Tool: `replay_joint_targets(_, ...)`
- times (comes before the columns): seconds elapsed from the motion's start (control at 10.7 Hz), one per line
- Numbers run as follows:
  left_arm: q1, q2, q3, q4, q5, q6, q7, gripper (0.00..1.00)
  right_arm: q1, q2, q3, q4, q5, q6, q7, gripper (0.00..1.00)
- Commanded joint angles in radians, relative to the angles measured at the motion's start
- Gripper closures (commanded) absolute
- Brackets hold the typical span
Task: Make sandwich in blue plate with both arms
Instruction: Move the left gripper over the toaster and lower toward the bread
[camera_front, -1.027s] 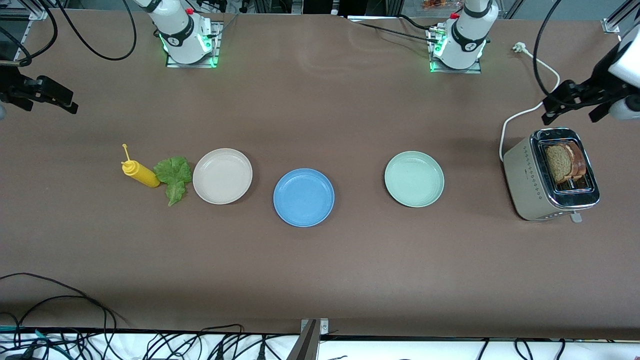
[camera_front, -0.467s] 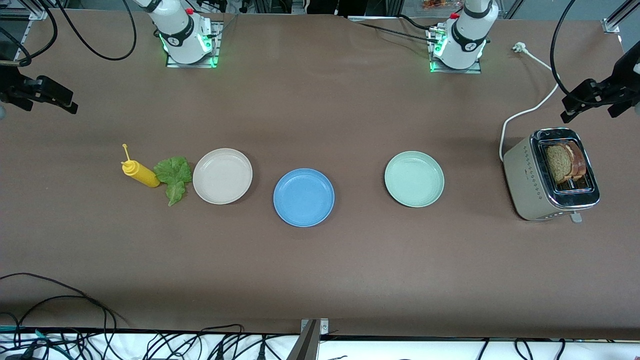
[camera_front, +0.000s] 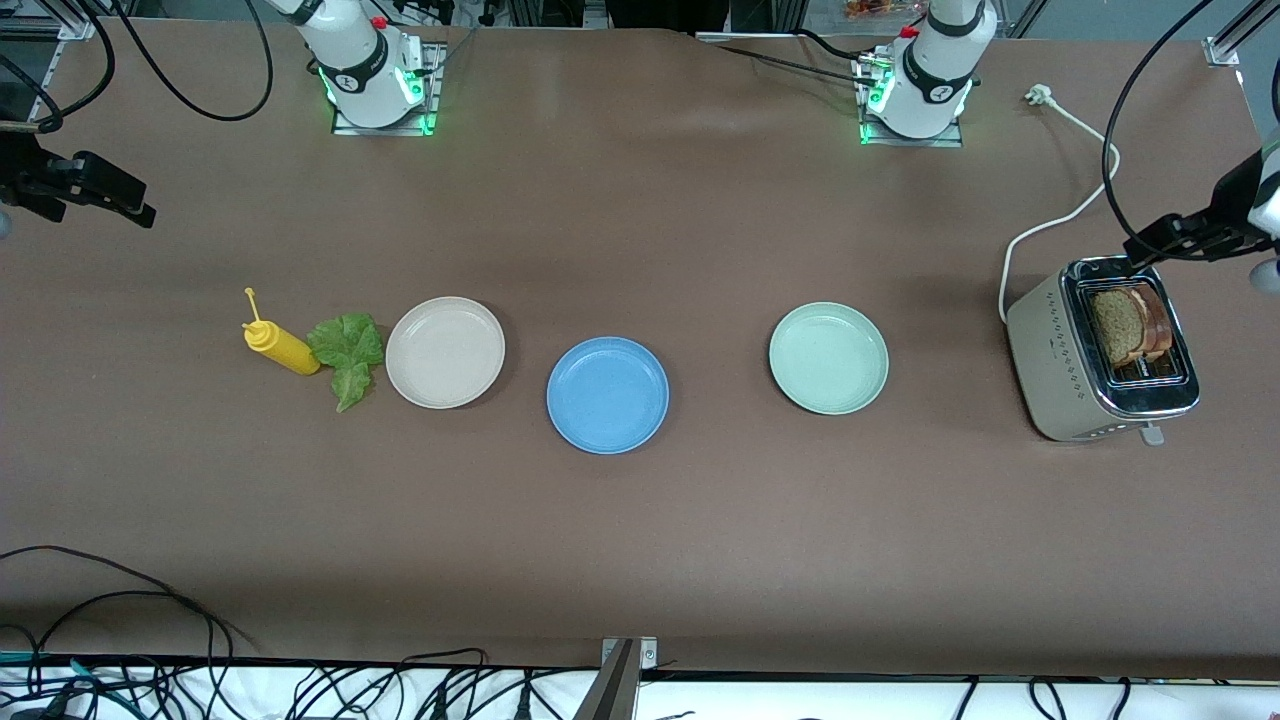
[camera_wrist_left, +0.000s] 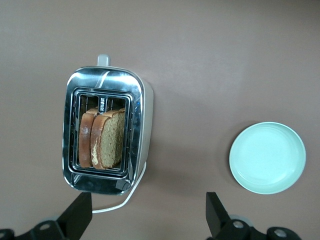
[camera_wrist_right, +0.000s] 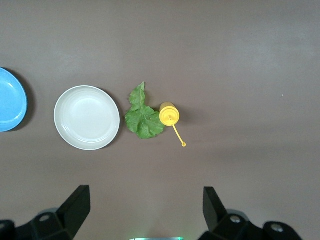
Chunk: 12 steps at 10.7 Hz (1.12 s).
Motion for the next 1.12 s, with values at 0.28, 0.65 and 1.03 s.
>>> replay_joint_targets(0.28,0.004,0.028,0.045,-0.155,0.02,0.186,0.064,0.0,-0.003,0.023,-0.002,0.018,0.002,-0.001,-0.014,0.0)
replay_joint_targets(0.65,0.011,0.094,0.065,-0.169,0.02,0.291,0.166,0.0,-0.003,0.025,-0.004,0.018,0.002,0.0,-0.016,0.0)
replay_joint_targets(1.03,0.025,0.147,0.065,-0.17,0.005,0.335,0.214,0.0,-0.002,0.025,-0.002,0.018,0.002,-0.012,-0.02,0.0)
